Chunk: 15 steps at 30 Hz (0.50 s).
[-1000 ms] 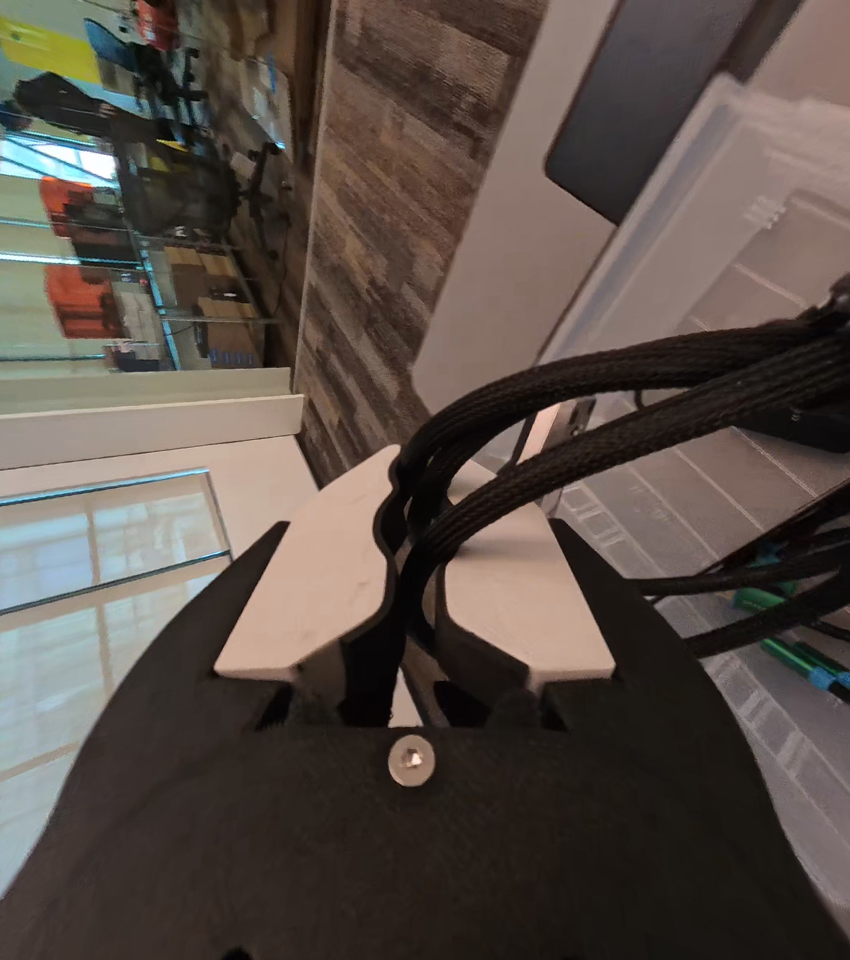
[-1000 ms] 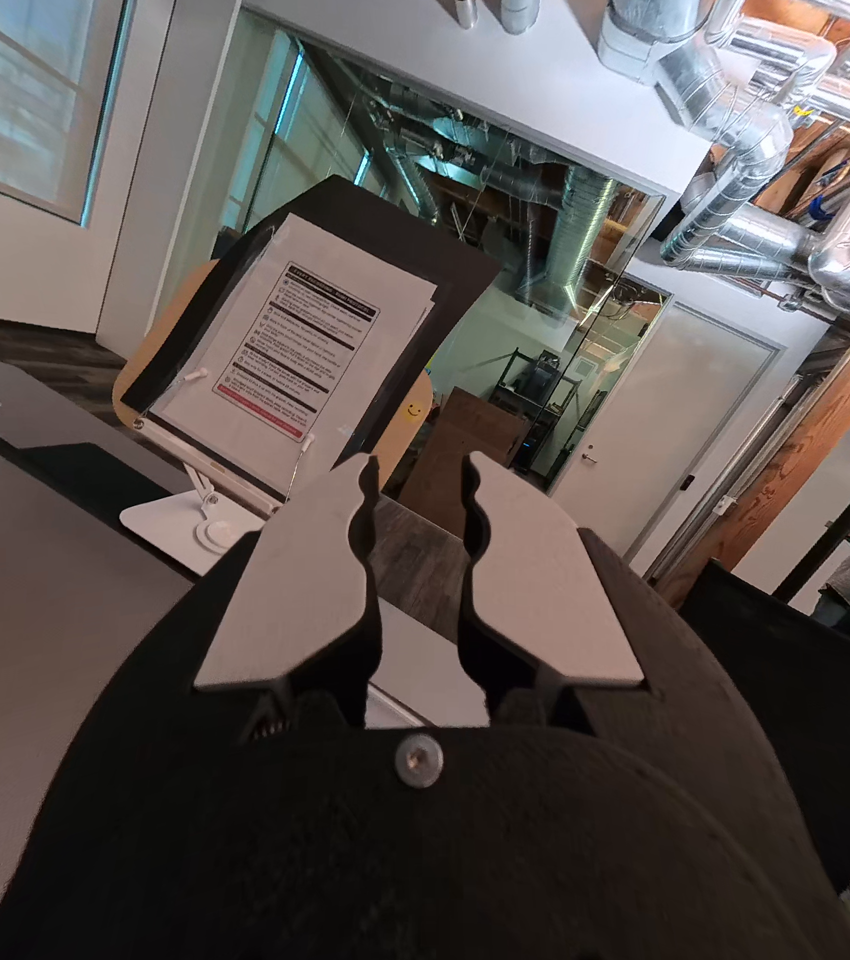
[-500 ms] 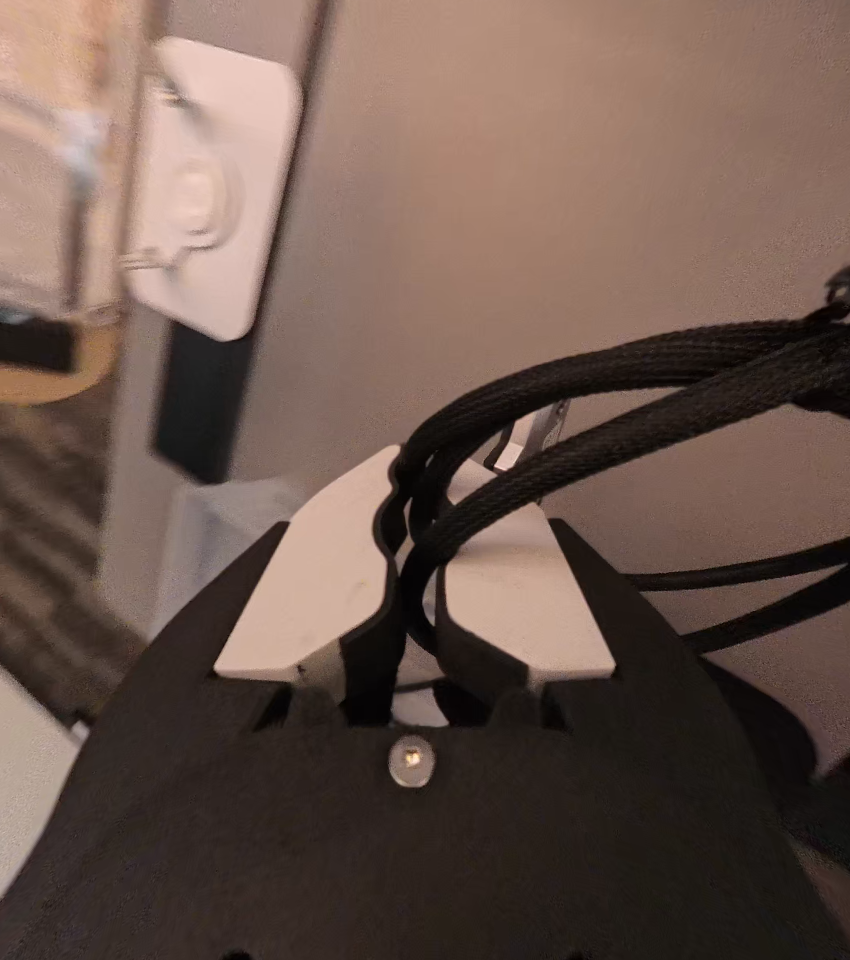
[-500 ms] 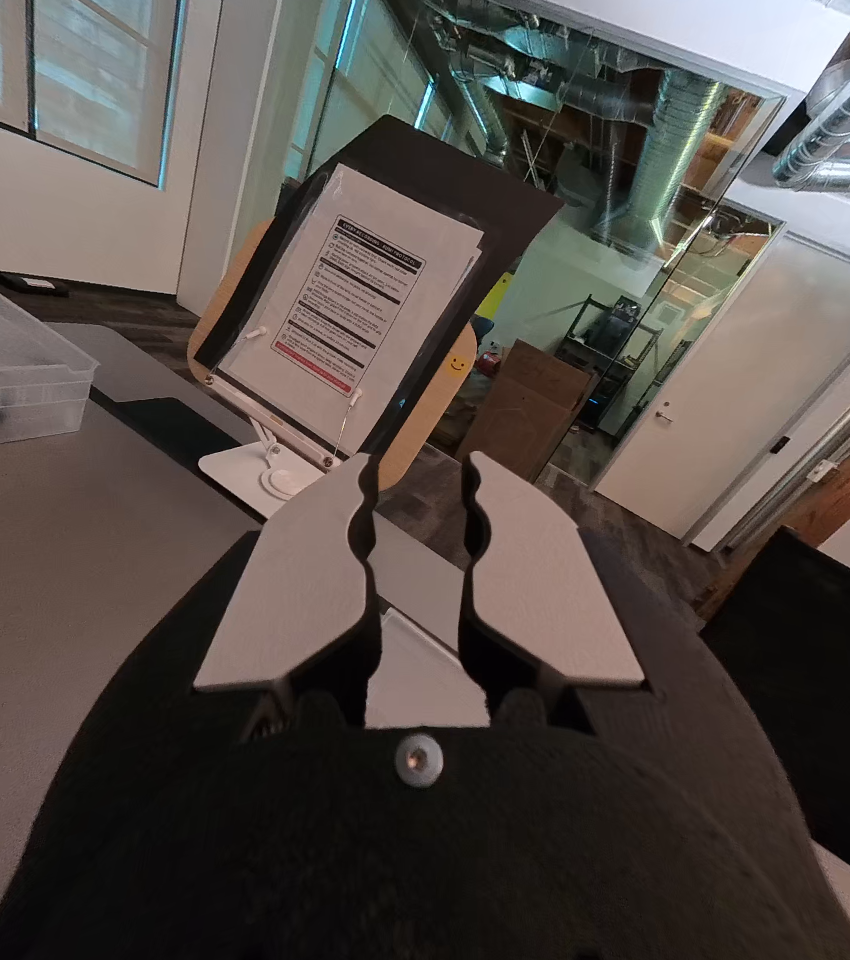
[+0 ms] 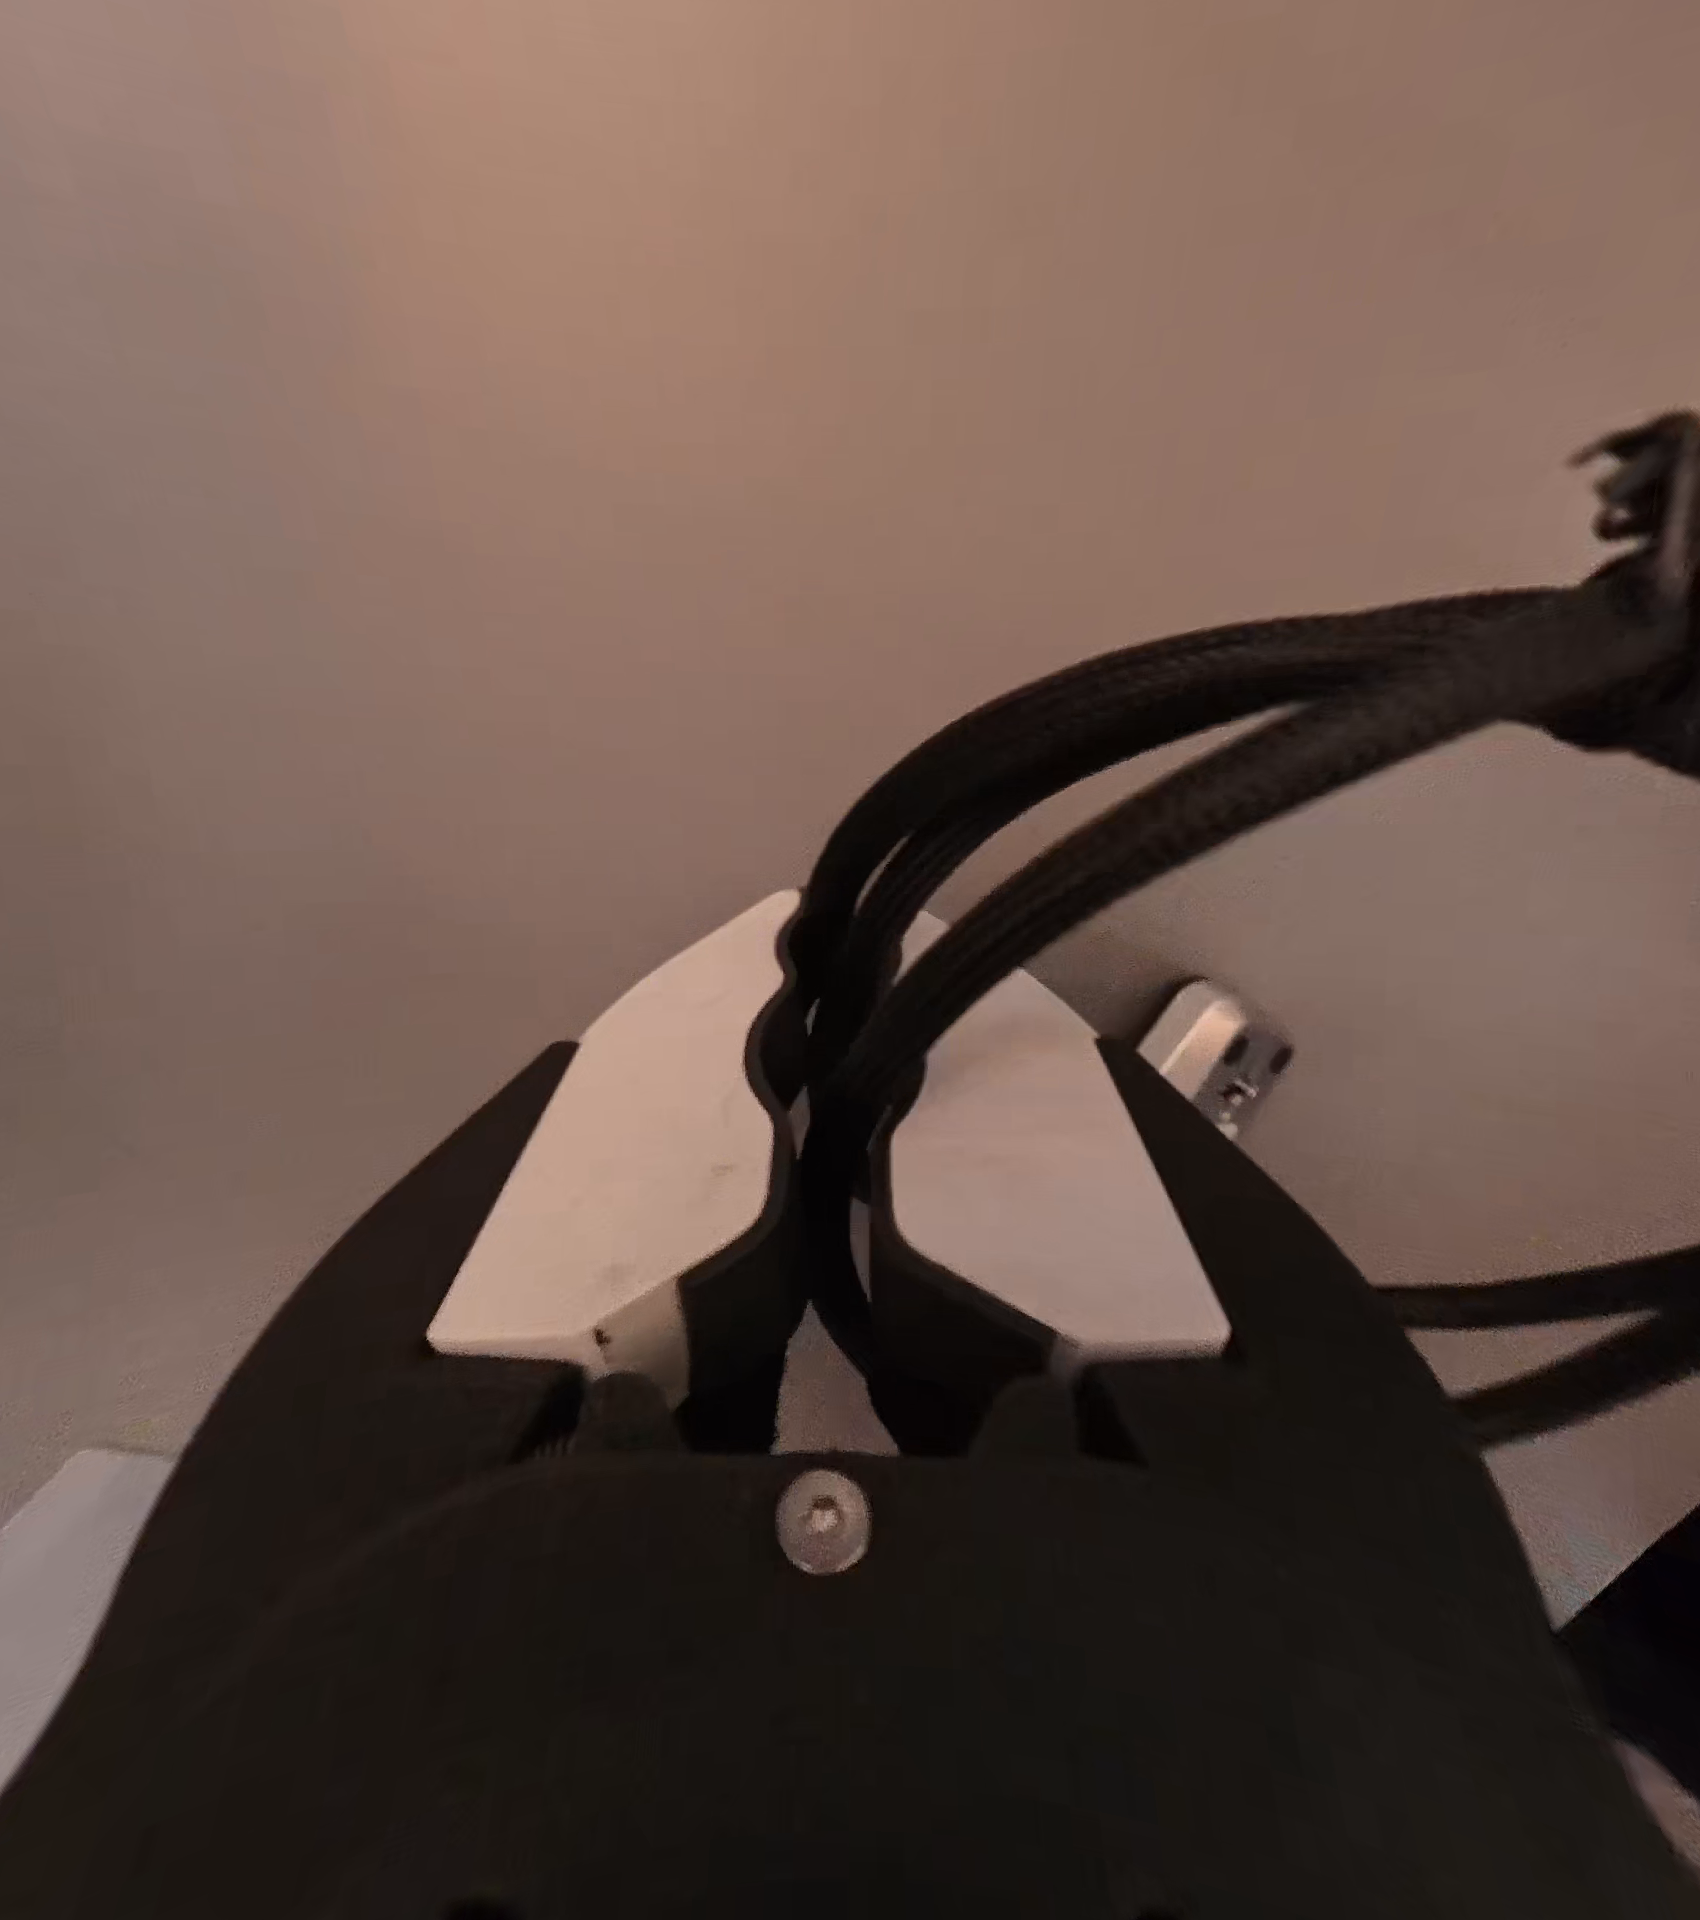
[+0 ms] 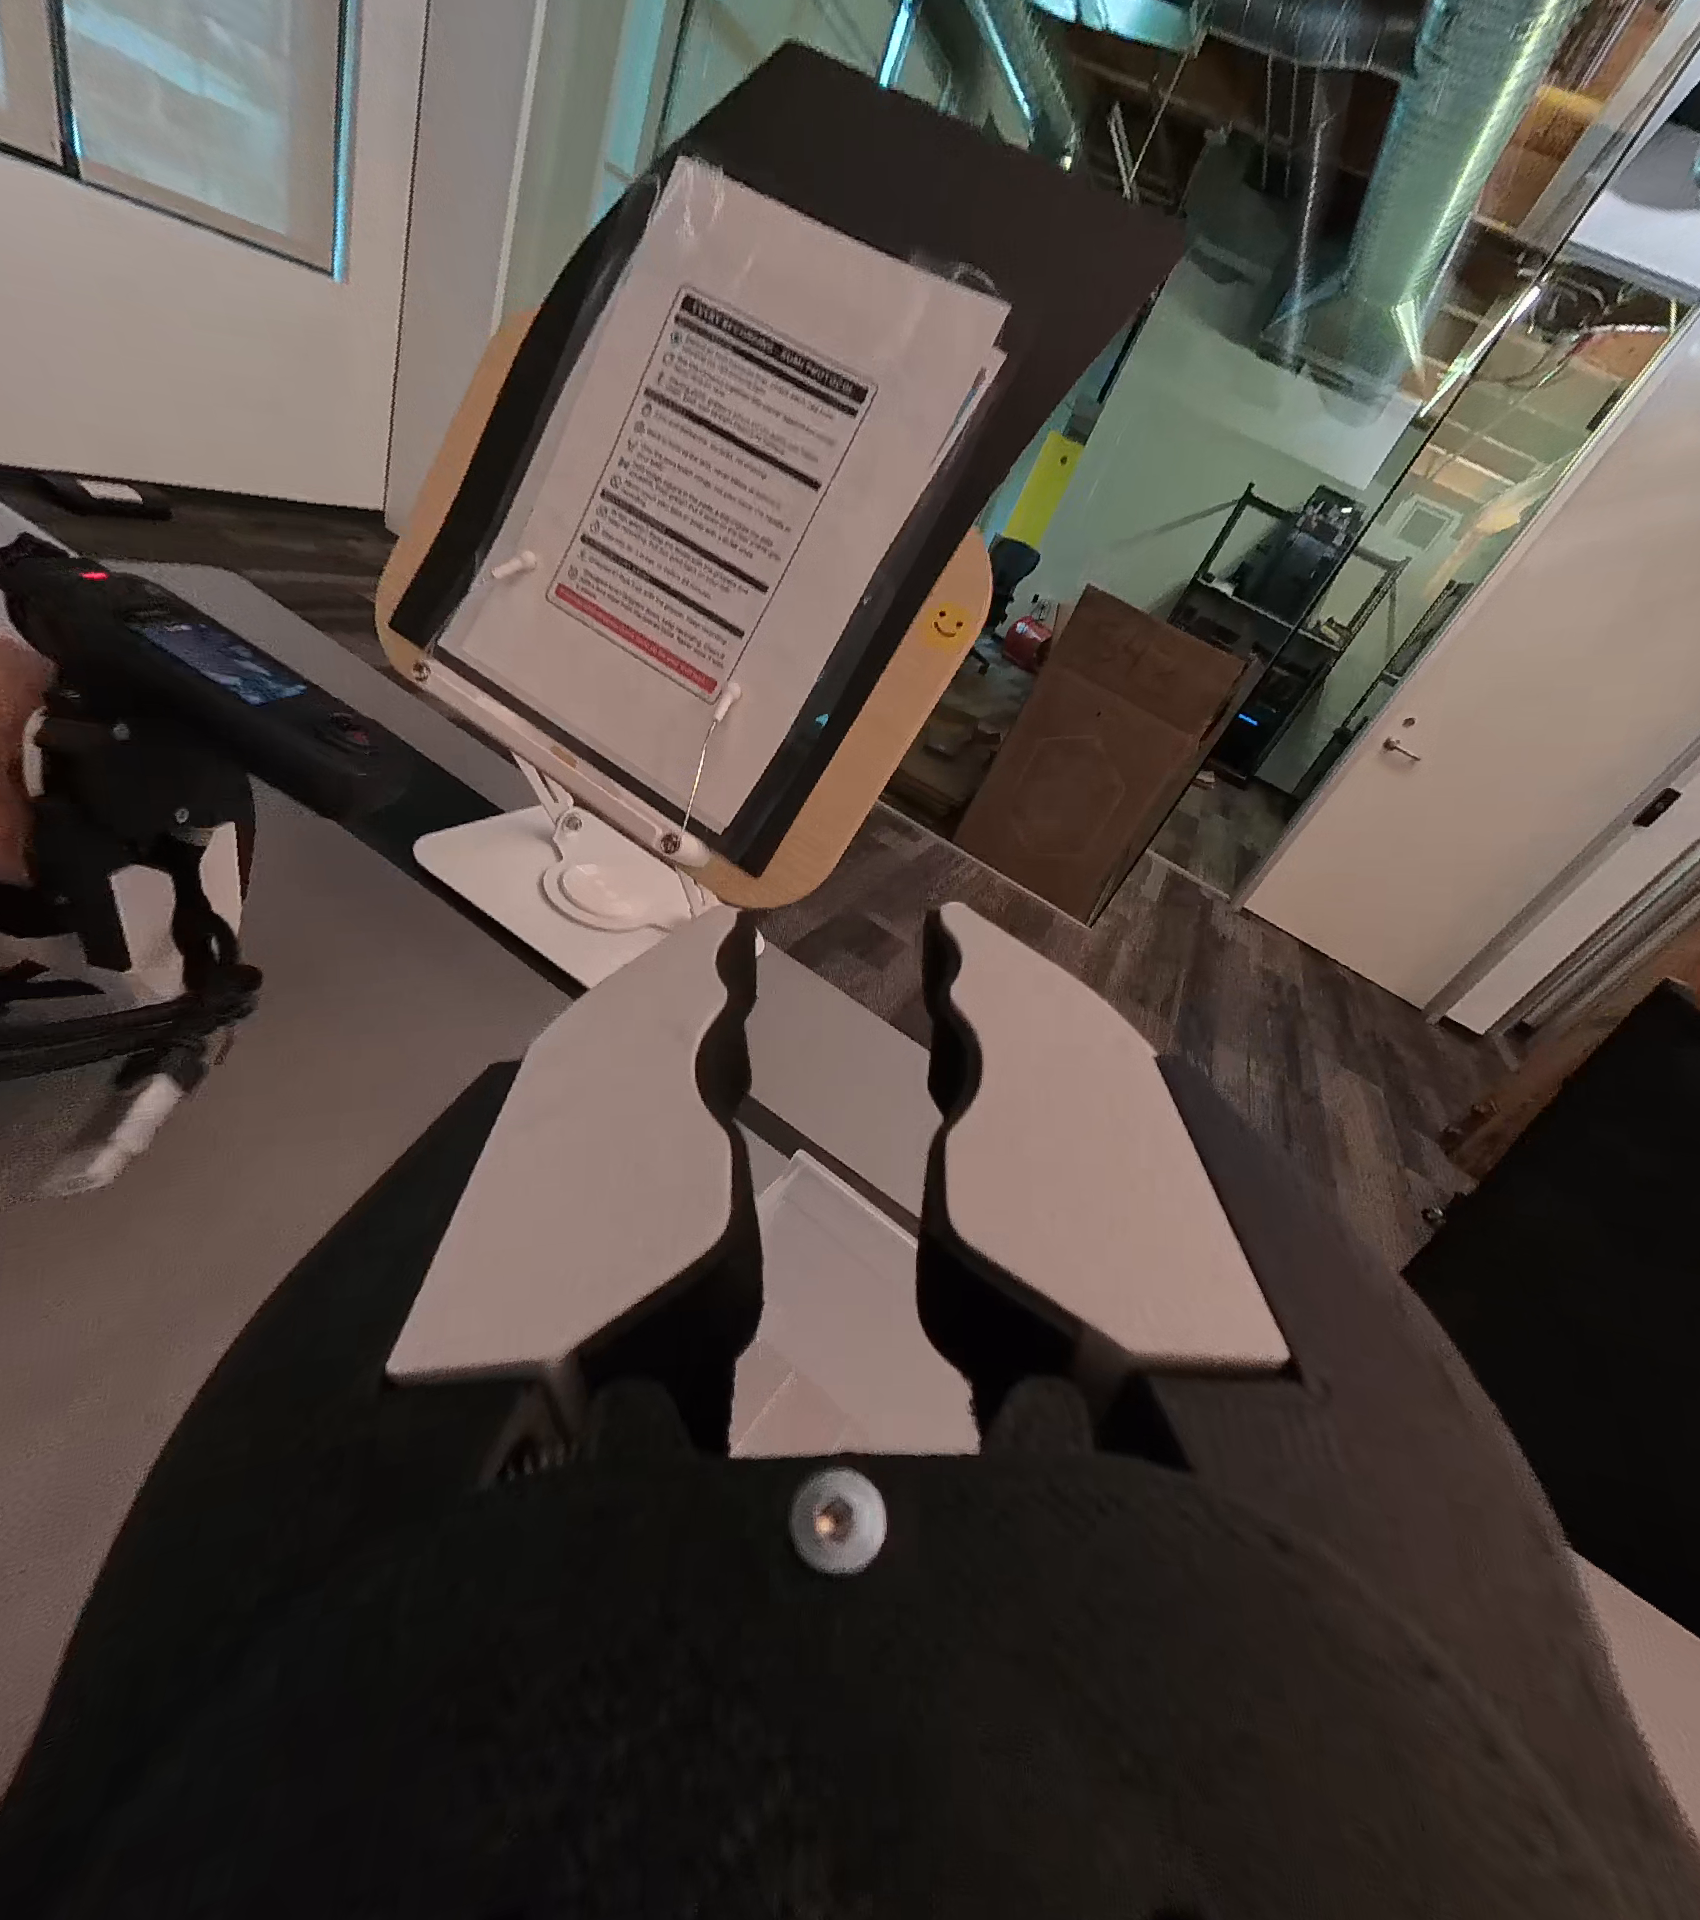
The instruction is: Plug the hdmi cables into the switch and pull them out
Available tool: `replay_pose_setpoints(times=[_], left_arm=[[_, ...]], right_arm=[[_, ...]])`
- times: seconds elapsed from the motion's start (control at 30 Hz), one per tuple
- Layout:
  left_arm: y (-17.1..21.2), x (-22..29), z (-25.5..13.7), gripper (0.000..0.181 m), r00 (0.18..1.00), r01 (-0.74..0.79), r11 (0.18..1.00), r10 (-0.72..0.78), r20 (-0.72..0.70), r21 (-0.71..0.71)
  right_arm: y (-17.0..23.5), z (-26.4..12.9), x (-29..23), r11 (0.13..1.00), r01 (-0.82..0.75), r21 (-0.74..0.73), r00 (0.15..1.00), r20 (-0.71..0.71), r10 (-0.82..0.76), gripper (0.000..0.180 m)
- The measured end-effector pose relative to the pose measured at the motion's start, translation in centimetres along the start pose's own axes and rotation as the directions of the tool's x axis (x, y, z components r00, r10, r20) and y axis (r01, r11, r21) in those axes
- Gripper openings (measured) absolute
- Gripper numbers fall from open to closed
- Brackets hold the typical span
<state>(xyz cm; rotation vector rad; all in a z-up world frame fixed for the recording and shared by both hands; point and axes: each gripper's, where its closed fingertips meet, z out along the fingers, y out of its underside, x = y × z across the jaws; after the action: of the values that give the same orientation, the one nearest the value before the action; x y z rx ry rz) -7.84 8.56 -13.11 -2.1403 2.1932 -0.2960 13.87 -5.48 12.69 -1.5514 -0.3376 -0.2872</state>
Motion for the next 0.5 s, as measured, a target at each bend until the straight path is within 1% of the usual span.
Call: replay_pose_setpoints(times=[0.03,0.1,0.13,0.17,0.23,0.33,0.4,0.47,0.5], left_arm=[[-0.1,-0.7,0.5,0.007,1.0,0.031,0.999,-0.03,-0.008,0.009],[-0.2,-1.8,0.7,0.027,0.995,0.094,0.995,-0.093,-0.022,0.043],[-0.3,-2.2,0.4,0.035,0.991,0.128,0.989,-0.126,-0.038,0.07],[-0.4,-2.4,-0.1,0.036,0.986,0.159,0.981,-0.153,-0.06,0.109],[-0.4,-3.0,-2.0,0.034,0.979,0.2,0.96,-0.188,-0.076,0.196],[1.1,-4.3,-6.7,0.034,0.978,0.199,0.925,-0.208,-0.006,0.325],[2.7,-5.1,-10.9,0.042,0.97,0.17,0.884,-0.228,0.084,0.435],[5.3,-4.7,-14.8,0.045,0.962,0.144,0.842,-0.242,0.125,0.52],[7.0,-4.1,-16.1,0.047,0.96,0.14,0.83,-0.247,0.13,0.541]], right_arm=[[0.3,0.3,-0.1,1.0,0.006,-0.016,1.0,0.002,-0.006,0.031],[0.9,0.8,-0.4,0.998,0.026,-0.05,1.0,0.005,-0.026,0.031],[1.0,1.0,-0.6,0.997,0.043,-0.063,0.999,0.006,-0.043,0.031],[1.2,1.2,-0.8,0.995,0.061,-0.074,0.998,0.008,-0.061,0.031],[1.3,1.6,-1.2,0.992,0.088,-0.088,0.996,0.014,-0.087,0.032],[1.5,2.1,-1.7,0.989,0.102,-0.103,0.995,0.025,-0.1,0.032],[1.6,2.3,-1.9,0.986,0.12,-0.115,0.993,0.026,-0.118,0.032],[1.6,2.2,-2.0,0.982,0.142,-0.125,0.99,0.022,-0.141,0.033],[1.5,2.1,-2.0,0.981,0.149,-0.125,0.989,0.024,-0.147,0.033]])
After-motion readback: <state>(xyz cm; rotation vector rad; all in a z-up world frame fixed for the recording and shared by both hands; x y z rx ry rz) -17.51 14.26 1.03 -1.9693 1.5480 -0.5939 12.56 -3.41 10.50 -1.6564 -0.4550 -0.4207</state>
